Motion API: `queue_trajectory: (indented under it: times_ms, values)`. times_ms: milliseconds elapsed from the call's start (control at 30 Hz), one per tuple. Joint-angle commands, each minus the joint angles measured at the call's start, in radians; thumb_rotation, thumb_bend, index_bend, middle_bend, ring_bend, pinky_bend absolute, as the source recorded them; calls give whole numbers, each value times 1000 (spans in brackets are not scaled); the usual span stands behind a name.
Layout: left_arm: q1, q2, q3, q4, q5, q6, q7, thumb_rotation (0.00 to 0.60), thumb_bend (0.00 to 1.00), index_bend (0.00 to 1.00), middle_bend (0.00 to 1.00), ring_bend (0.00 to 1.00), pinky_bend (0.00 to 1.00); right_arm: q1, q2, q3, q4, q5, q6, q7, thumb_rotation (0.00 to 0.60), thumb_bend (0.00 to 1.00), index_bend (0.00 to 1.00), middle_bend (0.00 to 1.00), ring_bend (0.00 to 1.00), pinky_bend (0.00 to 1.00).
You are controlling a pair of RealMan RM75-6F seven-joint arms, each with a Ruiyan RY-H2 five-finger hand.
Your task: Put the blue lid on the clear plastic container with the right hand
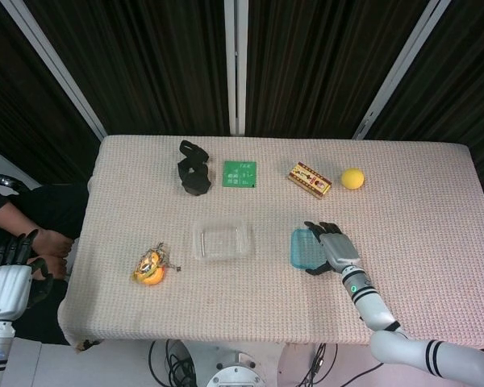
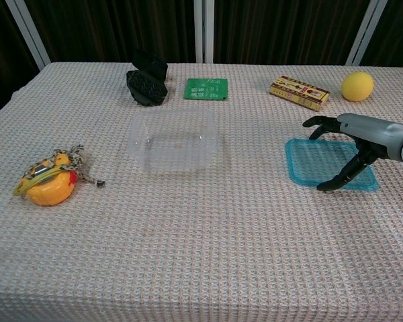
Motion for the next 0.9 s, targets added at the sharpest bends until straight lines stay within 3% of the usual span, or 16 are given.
queue_trajectory:
  times_ms: [33,167,333,567,733,900]
  values:
    - [-1,0,-1,-1,-1,-1,0,600,0,84,21,0,0,3,-6,-3,14,-6,2,8,600,29,0,214,0,0]
    - [-4,2,-1,-3,-2,-6,1,600,0,84,21,0,0,1,-7,-4,29,-30,9,30,600,91,28,328,0,0]
    - [-5,6,-1,-9,-2,-7,2,600,0,84,20,0,0,-14,39,-3,-7,-117,52,67,600,125,103,382,3,0]
    - [-7,11,-1,-18,0,-5,7,600,0,84,20,0,0,10,173,42,-177,-168,60,70,600,125,119,389,4,0]
    - [-9,6,-1,-13,6,-3,1,600,0,83,21,0,0,112,198,104,-294,-66,23,-44,600,125,119,389,4,0]
    - [-9,-2,1,1,14,3,-4,600,0,84,20,0,0,257,96,143,-327,144,49,-210,600,125,120,385,4,0]
